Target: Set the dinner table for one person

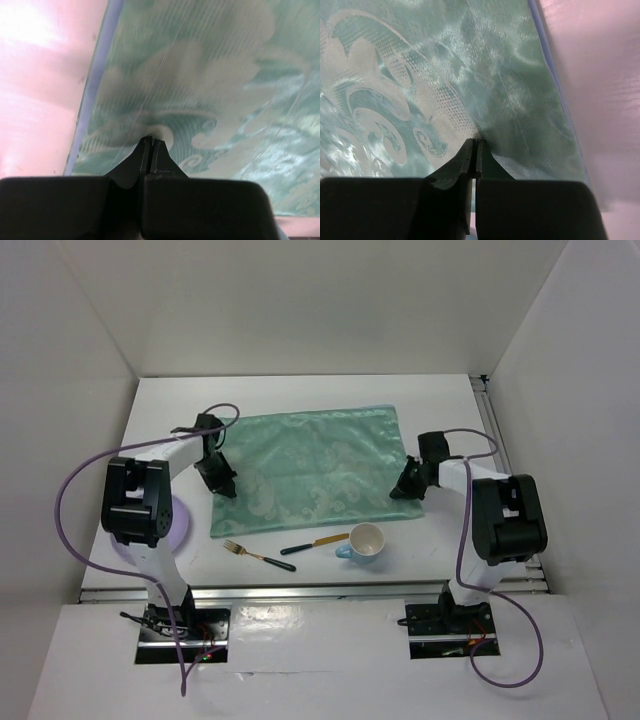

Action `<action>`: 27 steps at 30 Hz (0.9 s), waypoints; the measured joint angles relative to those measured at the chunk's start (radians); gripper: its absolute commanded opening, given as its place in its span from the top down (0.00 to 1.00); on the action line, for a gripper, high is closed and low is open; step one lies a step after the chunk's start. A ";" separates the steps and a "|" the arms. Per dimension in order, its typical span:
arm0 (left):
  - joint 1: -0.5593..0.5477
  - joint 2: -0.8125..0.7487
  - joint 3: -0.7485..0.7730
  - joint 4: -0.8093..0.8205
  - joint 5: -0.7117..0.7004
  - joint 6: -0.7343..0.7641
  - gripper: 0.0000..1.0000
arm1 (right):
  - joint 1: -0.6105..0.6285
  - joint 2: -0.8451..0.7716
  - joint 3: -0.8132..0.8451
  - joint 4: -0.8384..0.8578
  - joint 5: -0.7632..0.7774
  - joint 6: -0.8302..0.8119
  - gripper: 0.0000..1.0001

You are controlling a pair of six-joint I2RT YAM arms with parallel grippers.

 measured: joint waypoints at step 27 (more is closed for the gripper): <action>0.001 0.251 0.353 -0.158 -0.023 0.082 0.96 | 0.012 -0.075 -0.076 -0.003 0.053 0.001 1.00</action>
